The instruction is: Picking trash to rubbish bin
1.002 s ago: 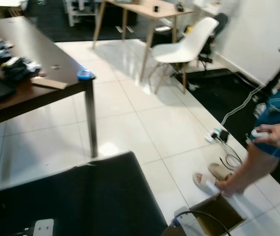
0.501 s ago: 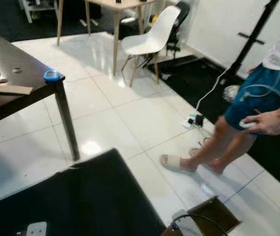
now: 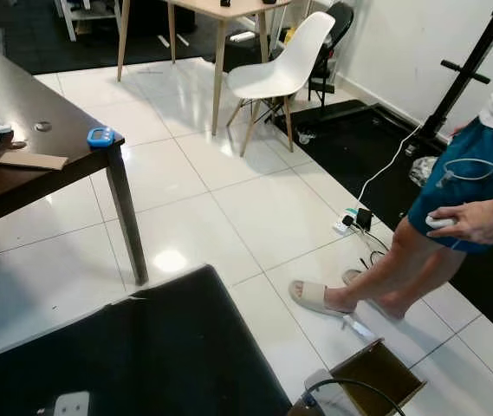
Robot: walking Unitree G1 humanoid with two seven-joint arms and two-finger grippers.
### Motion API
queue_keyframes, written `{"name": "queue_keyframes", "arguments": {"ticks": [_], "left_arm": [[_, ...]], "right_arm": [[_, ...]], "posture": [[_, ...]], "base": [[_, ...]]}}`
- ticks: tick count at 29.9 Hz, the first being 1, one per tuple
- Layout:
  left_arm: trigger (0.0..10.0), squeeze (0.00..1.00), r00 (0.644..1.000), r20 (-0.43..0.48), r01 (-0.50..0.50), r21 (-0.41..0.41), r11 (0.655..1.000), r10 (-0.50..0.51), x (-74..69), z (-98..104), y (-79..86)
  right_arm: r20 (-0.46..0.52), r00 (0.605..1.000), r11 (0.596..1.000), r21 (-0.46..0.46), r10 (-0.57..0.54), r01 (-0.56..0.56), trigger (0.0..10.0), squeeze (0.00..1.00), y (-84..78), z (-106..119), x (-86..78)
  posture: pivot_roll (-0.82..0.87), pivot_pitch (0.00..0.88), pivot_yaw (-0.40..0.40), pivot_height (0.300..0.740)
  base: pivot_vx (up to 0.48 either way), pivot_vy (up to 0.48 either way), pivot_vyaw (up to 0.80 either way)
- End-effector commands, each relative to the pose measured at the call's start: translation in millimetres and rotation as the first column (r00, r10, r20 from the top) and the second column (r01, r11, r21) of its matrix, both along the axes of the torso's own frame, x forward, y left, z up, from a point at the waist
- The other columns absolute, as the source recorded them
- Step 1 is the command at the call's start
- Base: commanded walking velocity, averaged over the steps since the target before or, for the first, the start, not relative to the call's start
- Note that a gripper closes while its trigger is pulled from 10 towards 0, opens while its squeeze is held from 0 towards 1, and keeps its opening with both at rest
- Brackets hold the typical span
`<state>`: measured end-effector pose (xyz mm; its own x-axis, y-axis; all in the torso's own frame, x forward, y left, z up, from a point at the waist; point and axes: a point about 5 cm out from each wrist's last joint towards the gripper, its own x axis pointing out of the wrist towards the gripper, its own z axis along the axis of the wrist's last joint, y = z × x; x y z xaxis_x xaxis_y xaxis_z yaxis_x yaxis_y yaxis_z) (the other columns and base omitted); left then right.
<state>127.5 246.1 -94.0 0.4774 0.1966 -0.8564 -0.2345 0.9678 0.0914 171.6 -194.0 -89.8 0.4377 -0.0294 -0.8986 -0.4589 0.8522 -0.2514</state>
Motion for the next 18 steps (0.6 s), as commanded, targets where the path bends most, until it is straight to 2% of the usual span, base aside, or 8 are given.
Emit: {"name": "queue_keyframes", "arguments": {"ticks": [1, 18], "left_arm": [[10.0, 0.0, 0.999, -0.05, 0.002, -0.014, 1.0, -0.003, -14.9, -5.7, -3.2], [10.0, 0.0, 0.997, -0.073, 0.004, -0.023, 1.0, -0.005, -23.0, -7.9, -3.1]], "right_arm": [[0.004, 1.0, 1.0, 0.011, 0.017, -0.017, 10.0, 0.0, 5.8, -0.1, 1.4], [-0.027, 0.999, 1.0, 0.009, 0.025, -0.025, 10.0, 0.0, 4.2, -4.3, -8.9]], "posture": [[0.14, 0.082, -0.055, 0.74], [0.16, 0.097, -0.058, 0.74]], "base": [[0.33, 0.0, 0.0], [0.327, 0.0, 0.0]]}}
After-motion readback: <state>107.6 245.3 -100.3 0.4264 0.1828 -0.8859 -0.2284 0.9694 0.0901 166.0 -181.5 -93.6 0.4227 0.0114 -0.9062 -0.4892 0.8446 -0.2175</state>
